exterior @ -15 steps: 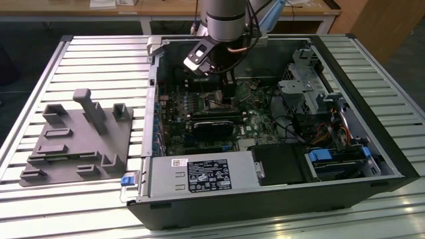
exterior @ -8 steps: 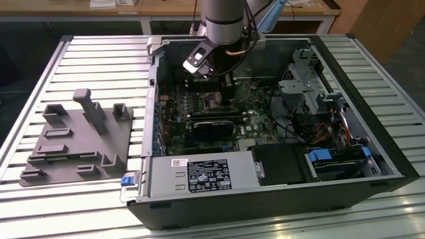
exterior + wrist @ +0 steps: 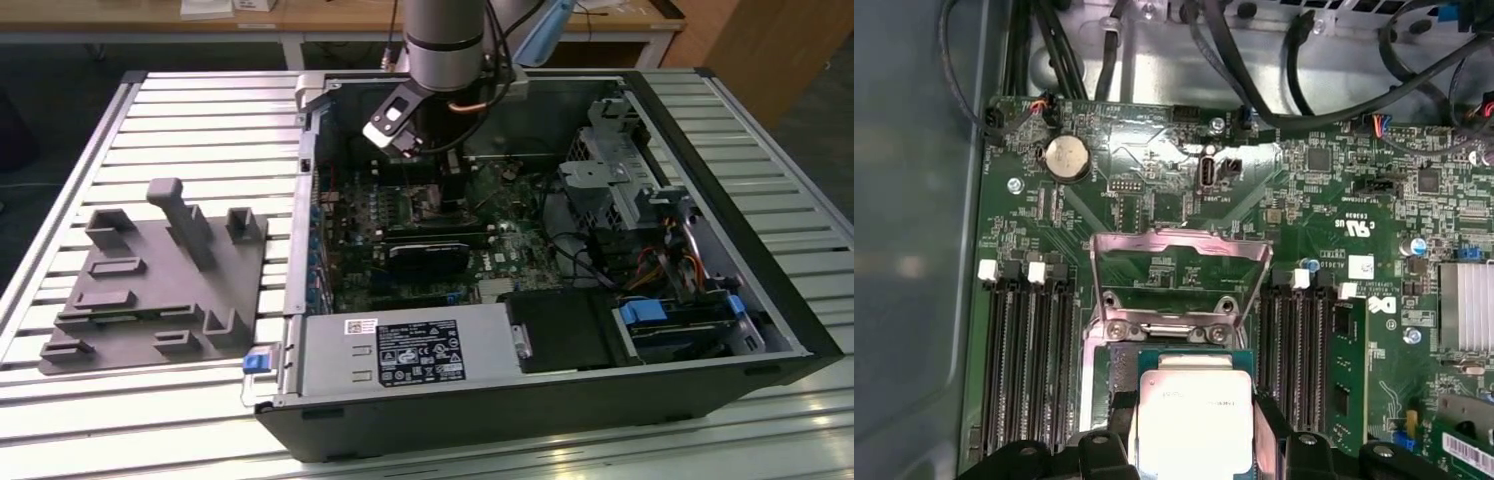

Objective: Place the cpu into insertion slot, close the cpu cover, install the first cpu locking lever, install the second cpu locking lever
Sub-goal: 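Place the cpu into insertion slot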

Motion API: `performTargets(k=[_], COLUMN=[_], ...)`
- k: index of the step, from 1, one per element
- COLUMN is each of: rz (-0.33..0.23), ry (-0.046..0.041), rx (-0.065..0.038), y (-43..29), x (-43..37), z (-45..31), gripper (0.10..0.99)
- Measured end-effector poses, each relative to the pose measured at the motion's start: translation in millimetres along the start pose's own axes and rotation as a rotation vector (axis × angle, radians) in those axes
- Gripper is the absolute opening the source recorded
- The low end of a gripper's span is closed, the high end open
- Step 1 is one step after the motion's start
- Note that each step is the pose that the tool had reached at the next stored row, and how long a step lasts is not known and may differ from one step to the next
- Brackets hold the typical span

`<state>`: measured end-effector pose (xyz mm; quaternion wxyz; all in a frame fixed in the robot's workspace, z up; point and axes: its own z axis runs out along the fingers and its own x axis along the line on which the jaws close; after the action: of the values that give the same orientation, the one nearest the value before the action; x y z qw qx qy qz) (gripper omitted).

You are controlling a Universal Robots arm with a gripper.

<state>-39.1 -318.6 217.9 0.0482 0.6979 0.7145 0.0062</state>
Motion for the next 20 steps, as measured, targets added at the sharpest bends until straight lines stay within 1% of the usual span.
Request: performTargets(k=[9, 14, 18, 20], rz=[0.001, 0.007, 0.010, 0.010], ry=[0.0002, -0.0003, 0.0032, 0.0076], rx=[0.000, 0.000, 0.000, 0.000], y=[-1.3, -3.2, -5.1, -5.9], x=[4.9, 6.0, 6.6, 6.7], z=[2.9, 6.9, 10.1, 11.8], gripper=[0.541, 0.541, 0.541, 0.541])
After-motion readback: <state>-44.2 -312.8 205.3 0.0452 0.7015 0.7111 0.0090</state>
